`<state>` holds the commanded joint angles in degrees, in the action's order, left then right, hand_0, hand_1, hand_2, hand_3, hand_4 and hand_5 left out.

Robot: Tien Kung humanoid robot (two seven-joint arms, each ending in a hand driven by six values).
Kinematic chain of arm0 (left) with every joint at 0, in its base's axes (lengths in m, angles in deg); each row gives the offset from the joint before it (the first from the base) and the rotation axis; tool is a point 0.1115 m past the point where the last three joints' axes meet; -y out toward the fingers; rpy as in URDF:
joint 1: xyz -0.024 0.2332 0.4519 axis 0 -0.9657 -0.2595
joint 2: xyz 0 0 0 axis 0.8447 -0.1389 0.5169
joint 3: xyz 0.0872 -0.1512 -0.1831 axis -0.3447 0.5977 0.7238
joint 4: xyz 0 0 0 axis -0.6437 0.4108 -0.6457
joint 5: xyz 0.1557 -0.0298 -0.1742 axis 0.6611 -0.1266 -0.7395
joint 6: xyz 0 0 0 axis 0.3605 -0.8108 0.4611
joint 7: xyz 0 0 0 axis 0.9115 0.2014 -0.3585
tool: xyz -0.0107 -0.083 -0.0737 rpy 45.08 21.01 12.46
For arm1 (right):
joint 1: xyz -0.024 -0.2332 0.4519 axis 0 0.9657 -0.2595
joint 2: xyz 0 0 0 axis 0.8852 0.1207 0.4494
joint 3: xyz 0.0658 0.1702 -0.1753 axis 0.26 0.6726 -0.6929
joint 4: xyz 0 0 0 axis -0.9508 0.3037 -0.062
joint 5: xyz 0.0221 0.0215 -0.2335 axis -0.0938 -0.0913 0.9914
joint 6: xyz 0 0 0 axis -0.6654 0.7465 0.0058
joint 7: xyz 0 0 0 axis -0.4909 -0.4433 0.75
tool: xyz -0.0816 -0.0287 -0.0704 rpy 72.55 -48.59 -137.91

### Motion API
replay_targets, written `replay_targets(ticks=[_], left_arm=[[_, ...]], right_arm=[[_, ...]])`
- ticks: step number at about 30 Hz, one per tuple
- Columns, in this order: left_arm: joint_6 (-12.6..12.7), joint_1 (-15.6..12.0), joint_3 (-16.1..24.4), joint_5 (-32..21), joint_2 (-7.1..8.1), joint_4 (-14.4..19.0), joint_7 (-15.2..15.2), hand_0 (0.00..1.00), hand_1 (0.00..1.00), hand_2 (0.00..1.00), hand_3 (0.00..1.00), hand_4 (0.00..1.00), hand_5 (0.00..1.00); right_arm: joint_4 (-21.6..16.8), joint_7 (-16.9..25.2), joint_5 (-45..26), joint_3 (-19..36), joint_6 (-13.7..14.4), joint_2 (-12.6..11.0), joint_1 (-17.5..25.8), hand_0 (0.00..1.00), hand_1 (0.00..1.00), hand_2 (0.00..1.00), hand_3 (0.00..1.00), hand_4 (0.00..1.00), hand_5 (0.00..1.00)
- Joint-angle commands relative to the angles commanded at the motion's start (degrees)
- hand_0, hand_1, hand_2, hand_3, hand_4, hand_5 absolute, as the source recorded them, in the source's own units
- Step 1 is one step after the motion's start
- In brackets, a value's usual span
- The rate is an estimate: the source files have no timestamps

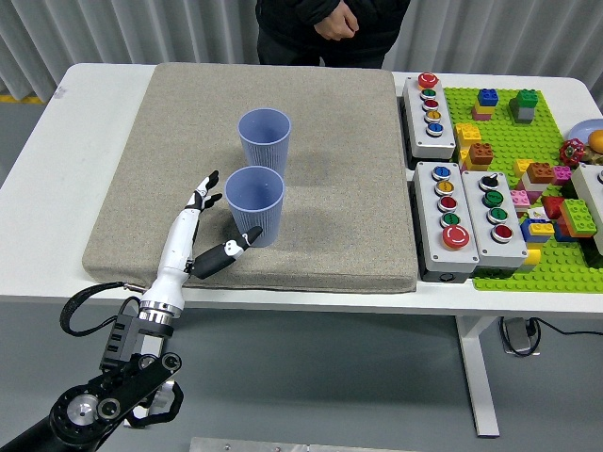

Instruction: Pick cup pour cup place

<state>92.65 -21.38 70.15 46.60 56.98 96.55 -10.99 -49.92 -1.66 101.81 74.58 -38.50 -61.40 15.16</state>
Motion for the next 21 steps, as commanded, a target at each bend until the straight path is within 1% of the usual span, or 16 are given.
replay_targets(ticks=[3, 8, 14, 17, 21], left_arm=[[0.0, -1.0, 0.2, 0.3, 0.57, 1.6, 0.0, 0.806, 0.853, 0.998, 0.998, 0.998, 0.662], [-0.1, -1.5, 0.5, 0.7, 0.86, 2.3, 0.1, 0.806, 0.853, 0.998, 0.998, 0.998, 0.662], [0.1, -2.5, 1.8, 1.7, 1.28, 4.4, 0.3, 0.807, 0.856, 0.998, 0.998, 0.998, 0.663], [0.7, -2.9, 2.8, 2.0, 1.84, 6.2, 0.1, 0.806, 0.856, 0.998, 0.998, 0.998, 0.665], [0.9, -3.9, 4.1, 2.3, 2.65, 8.0, 0.1, 0.808, 0.855, 0.998, 0.998, 0.998, 0.667]], right_arm=[[0.0, 0.0, 0.0, 0.0, 0.0, 0.0, 0.1, 0.675, 0.620, 0.571, 0.560, 0.002, 0.164], [0.0, -0.1, 0.3, 0.1, 0.0, 0.0, 0.2, 0.675, 0.620, 0.571, 0.560, 0.002, 0.164], [0.0, -0.1, 0.5, 0.2, 0.0, 0.1, 0.4, 0.675, 0.620, 0.570, 0.560, 0.002, 0.161], [0.0, -0.2, 0.7, 0.2, 0.0, 0.1, 0.5, 0.675, 0.620, 0.570, 0.560, 0.002, 0.162], [0.0, -0.2, 0.8, 0.2, 0.1, 0.1, 0.7, 0.675, 0.620, 0.570, 0.560, 0.002, 0.158]])
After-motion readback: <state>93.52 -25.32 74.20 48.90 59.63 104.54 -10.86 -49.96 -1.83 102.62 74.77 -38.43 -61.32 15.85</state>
